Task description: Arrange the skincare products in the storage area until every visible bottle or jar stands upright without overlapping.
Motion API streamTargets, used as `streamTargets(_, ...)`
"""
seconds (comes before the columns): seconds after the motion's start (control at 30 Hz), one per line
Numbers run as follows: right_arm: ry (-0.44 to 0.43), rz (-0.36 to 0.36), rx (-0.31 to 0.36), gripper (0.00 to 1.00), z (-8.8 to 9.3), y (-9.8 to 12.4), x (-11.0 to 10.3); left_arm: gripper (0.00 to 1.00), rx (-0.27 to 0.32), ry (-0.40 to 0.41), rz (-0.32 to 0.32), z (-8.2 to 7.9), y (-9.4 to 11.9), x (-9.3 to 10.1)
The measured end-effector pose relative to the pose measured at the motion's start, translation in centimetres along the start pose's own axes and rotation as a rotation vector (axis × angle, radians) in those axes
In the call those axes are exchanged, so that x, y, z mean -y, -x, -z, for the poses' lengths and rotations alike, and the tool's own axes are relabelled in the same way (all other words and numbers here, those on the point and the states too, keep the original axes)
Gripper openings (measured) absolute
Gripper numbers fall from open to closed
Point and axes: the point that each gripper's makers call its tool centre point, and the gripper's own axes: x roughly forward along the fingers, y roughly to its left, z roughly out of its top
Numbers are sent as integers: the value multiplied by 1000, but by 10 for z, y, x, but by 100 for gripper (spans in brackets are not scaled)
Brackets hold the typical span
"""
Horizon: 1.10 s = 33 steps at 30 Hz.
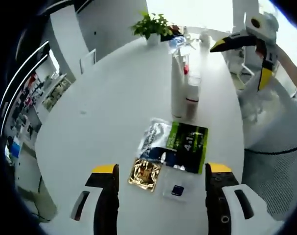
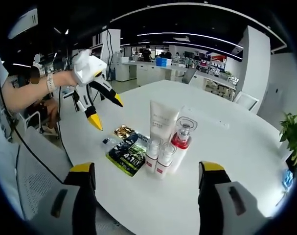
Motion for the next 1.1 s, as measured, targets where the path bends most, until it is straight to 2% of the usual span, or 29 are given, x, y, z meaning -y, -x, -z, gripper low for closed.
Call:
streamTargets(0.1, 5, 9, 0, 89, 0, 1, 2, 75, 33, 40, -9, 2, 1, 1)
streamTargets(0.23, 9, 10, 0, 90, -1, 1, 2, 79, 49, 55, -34, 5, 9, 2)
streamTargets(0.37, 16, 7, -3, 90, 1, -1, 1, 78, 83, 70, -44, 3, 18, 9)
streamTargets(0.53, 23, 1, -2, 90, 0, -2, -1, 83, 134, 109, -79, -1, 28, 18)
streamTargets(0.67, 43, -2, -9, 90, 1, -3, -3, 84, 138, 108, -85, 0, 33, 23)
streamTargets(0.93, 43, 4, -1, 94, -1, -3, -4, 92, 192, 138, -134, -3, 46, 26)
streamTargets(1.1, 48, 10, -3, 97, 0, -2, -5, 92, 212, 157, -137, -1, 54, 33)
